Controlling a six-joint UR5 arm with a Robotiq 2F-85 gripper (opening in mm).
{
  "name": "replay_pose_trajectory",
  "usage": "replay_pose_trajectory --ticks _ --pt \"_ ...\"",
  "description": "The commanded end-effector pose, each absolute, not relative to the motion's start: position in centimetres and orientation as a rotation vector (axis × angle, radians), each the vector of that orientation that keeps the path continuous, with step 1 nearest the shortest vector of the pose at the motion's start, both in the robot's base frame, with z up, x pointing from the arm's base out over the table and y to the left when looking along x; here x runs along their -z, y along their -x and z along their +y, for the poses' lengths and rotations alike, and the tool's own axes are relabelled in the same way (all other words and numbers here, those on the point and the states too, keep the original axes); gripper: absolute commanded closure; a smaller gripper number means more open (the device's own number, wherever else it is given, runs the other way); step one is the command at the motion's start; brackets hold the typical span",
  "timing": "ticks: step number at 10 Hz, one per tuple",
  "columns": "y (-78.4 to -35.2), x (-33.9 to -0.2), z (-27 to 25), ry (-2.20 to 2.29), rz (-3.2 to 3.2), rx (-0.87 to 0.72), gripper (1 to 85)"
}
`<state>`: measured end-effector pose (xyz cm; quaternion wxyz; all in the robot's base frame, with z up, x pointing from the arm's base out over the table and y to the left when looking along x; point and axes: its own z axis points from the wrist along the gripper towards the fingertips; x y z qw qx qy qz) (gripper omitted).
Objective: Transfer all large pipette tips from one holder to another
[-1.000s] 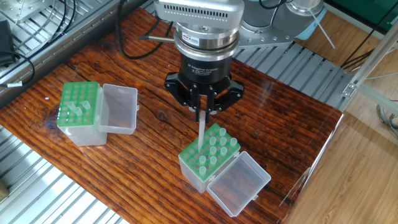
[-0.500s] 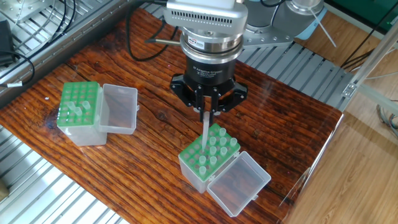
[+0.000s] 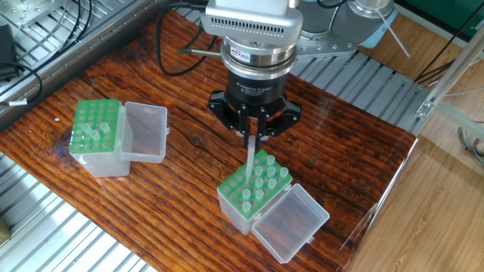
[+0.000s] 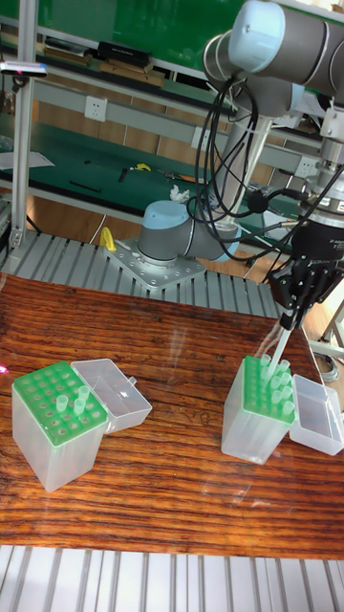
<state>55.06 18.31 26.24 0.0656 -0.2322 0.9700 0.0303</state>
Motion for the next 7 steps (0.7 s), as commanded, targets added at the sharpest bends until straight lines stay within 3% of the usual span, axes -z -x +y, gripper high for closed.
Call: replay_pose_trajectory --ticks 1,7 --pt "-55.0 -26.2 18.4 0.716 2.927 -0.098 82.7" --pt "-55.0 -26.1 19.5 0.77 2.907 -0.152 61.3"
